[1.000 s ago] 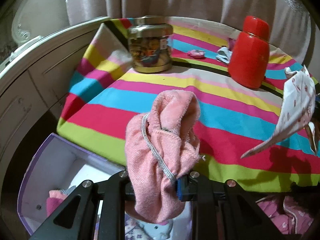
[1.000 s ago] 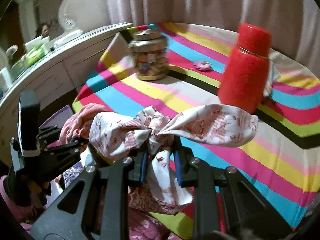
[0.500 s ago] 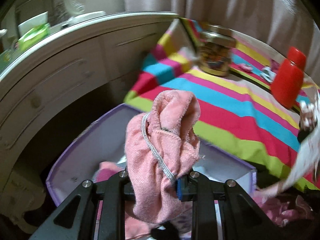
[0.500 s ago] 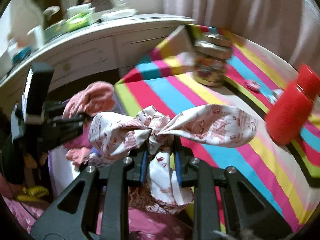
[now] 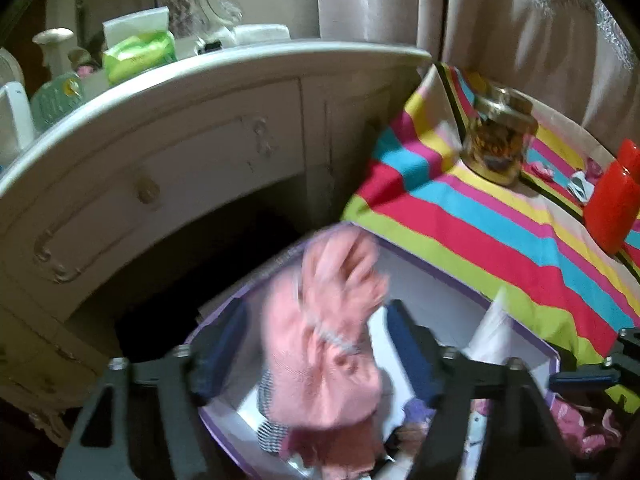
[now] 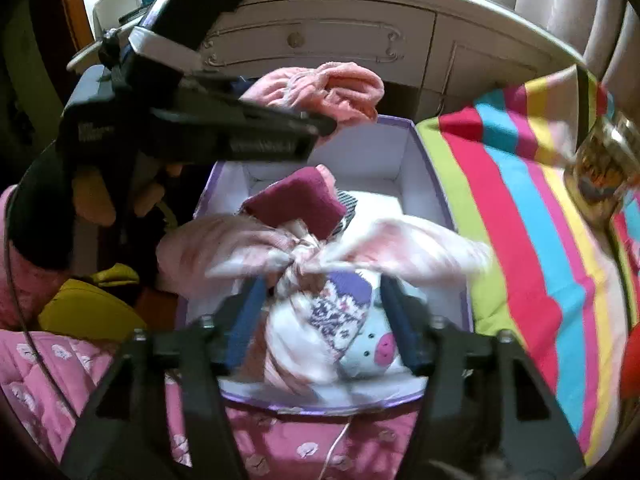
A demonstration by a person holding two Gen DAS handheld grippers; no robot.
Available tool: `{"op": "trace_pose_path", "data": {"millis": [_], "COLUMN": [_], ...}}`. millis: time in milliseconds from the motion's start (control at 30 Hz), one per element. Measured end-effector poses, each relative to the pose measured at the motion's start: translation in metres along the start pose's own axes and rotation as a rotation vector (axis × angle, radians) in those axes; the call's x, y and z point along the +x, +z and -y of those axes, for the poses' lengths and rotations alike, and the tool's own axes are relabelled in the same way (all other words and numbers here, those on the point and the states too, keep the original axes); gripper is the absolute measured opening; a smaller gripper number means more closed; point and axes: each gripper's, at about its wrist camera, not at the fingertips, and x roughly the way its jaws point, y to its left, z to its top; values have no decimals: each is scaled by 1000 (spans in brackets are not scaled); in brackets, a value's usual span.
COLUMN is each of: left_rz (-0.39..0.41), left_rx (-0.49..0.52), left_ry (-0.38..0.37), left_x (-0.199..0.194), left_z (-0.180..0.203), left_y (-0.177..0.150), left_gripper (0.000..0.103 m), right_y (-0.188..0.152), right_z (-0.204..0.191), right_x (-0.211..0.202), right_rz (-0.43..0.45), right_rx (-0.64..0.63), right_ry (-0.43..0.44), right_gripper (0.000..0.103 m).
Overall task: Organize soft objects
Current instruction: 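Carry the pink towel and floral bow over the white box and open both tools, then move both tools back over the table toward the remaining items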
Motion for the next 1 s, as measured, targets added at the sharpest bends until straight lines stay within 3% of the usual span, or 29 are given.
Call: {"op": "trace_pose_path", "data": {"millis": [133,233,367,433,567,700,833,1000], "left_rz": [18,13,6,-11,-24,-107,-150,-88], "left_rx": [6,-13,17,33,111,189,255,292], "left_ry": [30,9,-40,-112,-246,-377,-437,-468], "left_x": [-1,-1,4,9,23,62,104,149], "left_z": [-5,-4,22,46,113,201,284,369], "left_y": [2,2,3,5,16,33,55,91], "left_gripper": [84,84,84,84,85,86,86,86], "right_y": [-14,-30,-61,-74,-111,-158,-210,-262], "right_z": [38,64,95,109,150,199,238,296], "right_x": [-29,-53,-82,-95,-120,-152,-171,-187], "right_rz": [76,127,154,147,131,156,168,171], "right_rx": [136,239,357,393,505,679,844,985], "right_ry": [50,5,-127,-231,-422,-523,-611,-720], "right_gripper": [67,68,68,68,68,69,69,69]}}
